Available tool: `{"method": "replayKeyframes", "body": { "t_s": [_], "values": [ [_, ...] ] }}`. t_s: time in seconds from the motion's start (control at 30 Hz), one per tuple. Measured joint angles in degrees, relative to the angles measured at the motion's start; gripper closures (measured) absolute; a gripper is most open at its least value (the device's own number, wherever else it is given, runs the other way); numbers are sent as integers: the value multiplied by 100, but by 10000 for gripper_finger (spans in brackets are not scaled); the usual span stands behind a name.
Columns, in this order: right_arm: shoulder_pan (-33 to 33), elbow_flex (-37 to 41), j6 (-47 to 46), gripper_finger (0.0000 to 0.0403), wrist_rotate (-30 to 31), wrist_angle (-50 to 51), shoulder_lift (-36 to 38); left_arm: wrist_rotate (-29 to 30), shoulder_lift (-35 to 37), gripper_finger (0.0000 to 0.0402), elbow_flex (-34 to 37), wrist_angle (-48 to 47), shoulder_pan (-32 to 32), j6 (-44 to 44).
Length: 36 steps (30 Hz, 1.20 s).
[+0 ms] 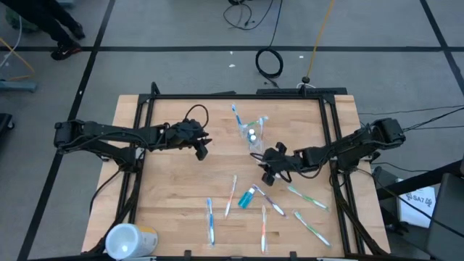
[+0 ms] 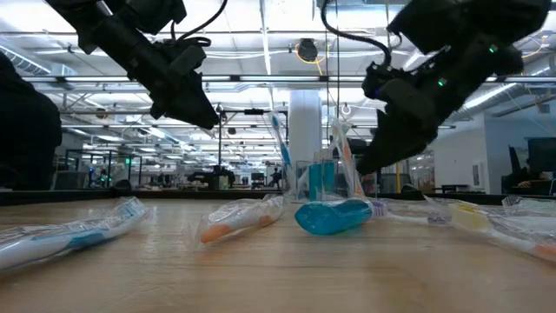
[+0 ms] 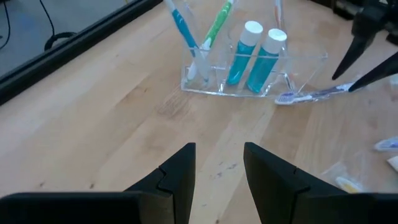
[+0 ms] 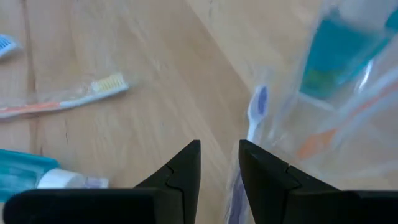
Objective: Pick & Place toothbrushing station
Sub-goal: Put the top violet toothbrush into the transparent organizer
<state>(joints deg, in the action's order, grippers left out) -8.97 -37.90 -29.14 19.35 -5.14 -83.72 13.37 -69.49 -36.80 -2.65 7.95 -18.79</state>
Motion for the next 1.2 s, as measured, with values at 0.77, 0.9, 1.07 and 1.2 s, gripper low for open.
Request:
{"method": "replayKeyframes", "body": {
  "t_s": [0.77, 0.9, 1.07, 1.2],
  "values": [
    [-91, 476, 118, 303, 164, -1179, -671, 22, -2, 261, 0, -16, -320, 51],
    [19, 158, 216, 303, 300, -974, -1107, 22, -4, 261, 0, -33, -322, 51],
    [145, 21, 261, 303, 325, -1014, -1467, 26, -4, 261, 0, -47, -366, 63],
    [146, 10, 375, 303, 205, -877, -1532, 26, -4, 261, 0, -49, -364, 75]
  ]
}}
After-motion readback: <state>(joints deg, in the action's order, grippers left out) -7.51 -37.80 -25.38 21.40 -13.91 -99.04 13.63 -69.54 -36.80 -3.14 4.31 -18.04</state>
